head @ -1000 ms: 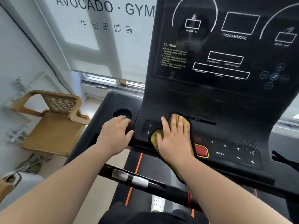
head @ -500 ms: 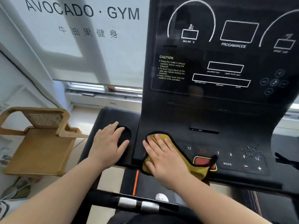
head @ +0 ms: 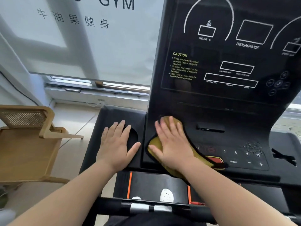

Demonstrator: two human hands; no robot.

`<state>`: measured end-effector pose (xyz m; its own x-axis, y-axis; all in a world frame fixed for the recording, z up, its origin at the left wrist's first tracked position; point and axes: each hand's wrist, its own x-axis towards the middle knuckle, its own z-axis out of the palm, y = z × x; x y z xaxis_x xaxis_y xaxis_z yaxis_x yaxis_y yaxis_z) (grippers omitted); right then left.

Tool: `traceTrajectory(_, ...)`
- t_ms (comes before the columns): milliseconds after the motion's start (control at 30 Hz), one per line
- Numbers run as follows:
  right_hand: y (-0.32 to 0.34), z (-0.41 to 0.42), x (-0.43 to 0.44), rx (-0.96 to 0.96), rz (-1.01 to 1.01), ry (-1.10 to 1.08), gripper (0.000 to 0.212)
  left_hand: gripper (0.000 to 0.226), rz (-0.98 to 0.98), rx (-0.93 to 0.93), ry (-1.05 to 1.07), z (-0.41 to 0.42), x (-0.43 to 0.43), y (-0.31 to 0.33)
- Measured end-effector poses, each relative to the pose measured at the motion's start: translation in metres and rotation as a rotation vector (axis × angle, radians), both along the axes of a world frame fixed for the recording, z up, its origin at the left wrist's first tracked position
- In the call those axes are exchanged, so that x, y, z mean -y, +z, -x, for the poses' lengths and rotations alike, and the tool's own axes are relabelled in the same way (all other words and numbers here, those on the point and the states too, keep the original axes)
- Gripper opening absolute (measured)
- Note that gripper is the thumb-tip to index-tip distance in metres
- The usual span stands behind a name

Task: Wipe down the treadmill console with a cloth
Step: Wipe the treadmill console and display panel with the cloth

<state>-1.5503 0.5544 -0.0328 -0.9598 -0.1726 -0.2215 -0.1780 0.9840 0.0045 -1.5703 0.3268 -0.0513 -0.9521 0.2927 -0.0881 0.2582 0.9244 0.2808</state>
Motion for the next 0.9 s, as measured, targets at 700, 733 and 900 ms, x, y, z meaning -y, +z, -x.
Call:
traceTrajectory(700, -0.004, -0.01, 0.004, 0.016, -0.003, 0.057, 0.087, 0.066, -0.073, -0.033, 0.029, 0.0, 0.0, -0.005)
traceTrajectory(733, -0.007, -0.012, 0.011, 0.001, 0.012, 0.132, 0.084, 0.066, -0.074, -0.039, 0.03, 0.001, 0.0, -0.005)
traceTrajectory(900, -0.021, -0.052, -0.004, -0.064, 0.002, 0.302, 0.074, 0.067, -0.059, -0.036, 0.035, 0.001, -0.001, -0.004)
